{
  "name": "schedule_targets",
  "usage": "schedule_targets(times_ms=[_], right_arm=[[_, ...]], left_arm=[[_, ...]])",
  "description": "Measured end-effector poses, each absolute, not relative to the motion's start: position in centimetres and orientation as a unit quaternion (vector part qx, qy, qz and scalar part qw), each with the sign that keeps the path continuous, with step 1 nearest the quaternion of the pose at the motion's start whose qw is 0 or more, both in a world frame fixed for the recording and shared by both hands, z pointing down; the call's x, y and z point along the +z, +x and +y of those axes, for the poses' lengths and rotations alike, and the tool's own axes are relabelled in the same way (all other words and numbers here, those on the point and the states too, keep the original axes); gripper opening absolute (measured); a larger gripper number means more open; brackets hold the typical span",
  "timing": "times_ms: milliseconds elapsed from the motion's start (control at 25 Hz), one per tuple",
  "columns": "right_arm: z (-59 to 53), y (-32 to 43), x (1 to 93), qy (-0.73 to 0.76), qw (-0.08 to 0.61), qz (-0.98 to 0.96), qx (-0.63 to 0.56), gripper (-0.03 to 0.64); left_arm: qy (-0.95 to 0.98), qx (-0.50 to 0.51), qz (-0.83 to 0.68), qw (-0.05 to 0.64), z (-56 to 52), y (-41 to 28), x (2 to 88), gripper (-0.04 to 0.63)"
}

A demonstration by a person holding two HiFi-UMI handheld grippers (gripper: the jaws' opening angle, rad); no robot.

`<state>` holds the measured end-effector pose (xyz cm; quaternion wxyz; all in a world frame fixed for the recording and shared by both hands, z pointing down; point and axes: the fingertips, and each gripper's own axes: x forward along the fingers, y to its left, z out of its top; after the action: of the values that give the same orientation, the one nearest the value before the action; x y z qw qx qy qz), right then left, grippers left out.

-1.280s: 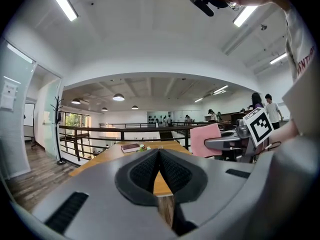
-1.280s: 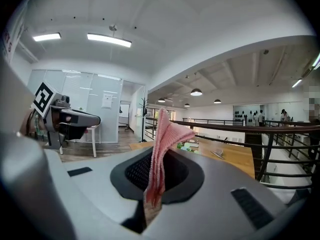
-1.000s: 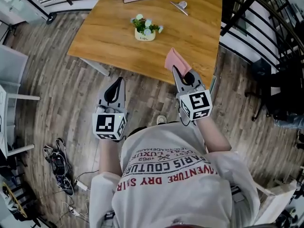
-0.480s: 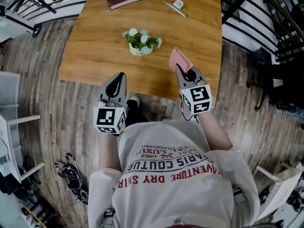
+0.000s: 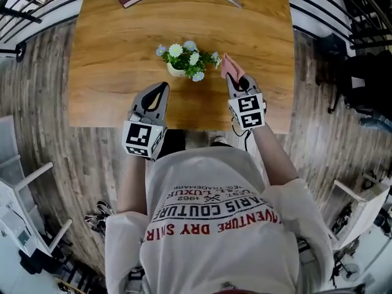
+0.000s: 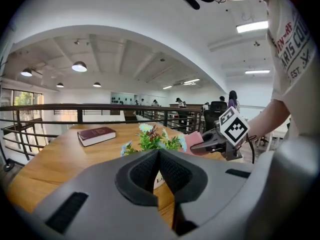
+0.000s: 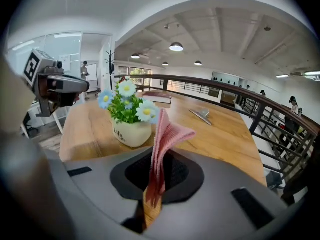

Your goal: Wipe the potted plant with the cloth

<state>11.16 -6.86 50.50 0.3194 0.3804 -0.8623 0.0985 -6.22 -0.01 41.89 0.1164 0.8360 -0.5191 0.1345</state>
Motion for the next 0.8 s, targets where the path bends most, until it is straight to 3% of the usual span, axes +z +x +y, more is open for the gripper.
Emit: schedule_targets(times_ms=[800], right_arm=[[-10.0, 3.6, 55.3, 0.288, 0.373, -0.882, 0.023, 0.037]], left_arm=[[0.868, 0.173, -0.44, 0.154, -5.4, -5.8, 49.5, 0.015]])
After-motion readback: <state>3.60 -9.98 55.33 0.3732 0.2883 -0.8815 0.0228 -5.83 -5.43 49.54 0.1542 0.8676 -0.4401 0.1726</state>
